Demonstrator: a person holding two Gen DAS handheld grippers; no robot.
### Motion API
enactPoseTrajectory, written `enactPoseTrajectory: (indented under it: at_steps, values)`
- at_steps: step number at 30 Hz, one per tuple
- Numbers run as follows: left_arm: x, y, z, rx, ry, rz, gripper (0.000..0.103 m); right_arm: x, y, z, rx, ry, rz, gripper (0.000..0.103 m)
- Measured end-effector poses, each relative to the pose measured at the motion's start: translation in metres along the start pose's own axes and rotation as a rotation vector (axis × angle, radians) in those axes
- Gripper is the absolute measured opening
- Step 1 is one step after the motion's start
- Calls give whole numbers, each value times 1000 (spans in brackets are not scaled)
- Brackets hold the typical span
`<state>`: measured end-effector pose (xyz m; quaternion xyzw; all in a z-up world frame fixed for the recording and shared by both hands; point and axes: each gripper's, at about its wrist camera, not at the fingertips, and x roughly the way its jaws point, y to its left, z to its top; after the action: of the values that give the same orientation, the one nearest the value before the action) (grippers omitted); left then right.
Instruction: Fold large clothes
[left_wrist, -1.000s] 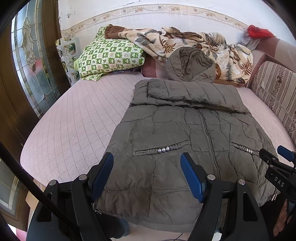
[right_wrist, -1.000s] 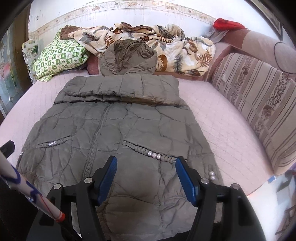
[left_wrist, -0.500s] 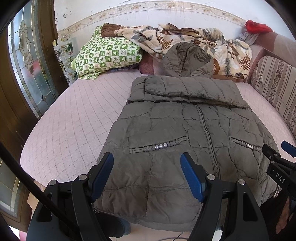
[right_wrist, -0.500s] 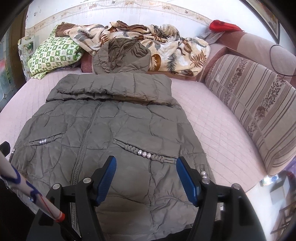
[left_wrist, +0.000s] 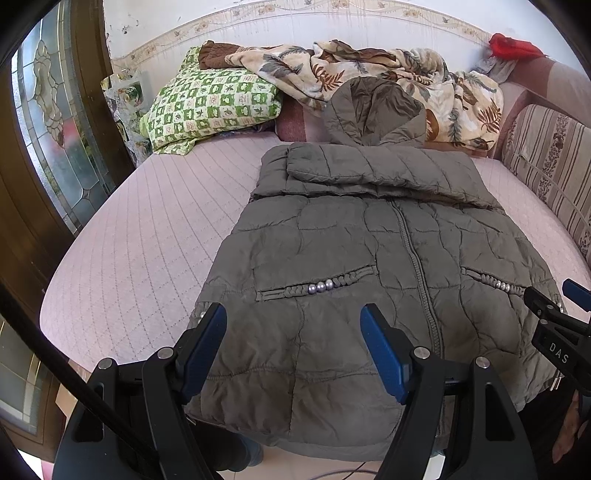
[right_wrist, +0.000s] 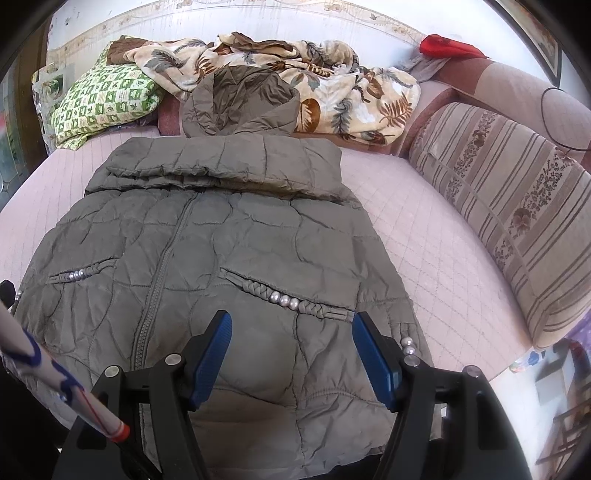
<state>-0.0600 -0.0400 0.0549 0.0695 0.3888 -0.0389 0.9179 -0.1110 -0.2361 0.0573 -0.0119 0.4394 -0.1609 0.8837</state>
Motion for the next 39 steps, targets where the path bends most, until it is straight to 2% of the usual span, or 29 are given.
enactPoseTrajectory:
  at_steps: [25,31,36,39]
  values:
    - [24,9,-3,-30,57,15,74,16,17,0,-37,47,1,73]
    - [38,18,-1,-38,76,46,74,24,12,0,-18,76,23,73]
    - [55,37,12,-53,65,96,74,31,1,11,-8,93,39,73]
    - [72,49,29,-58,58,120,74,35,-7,36,11,93,79,74]
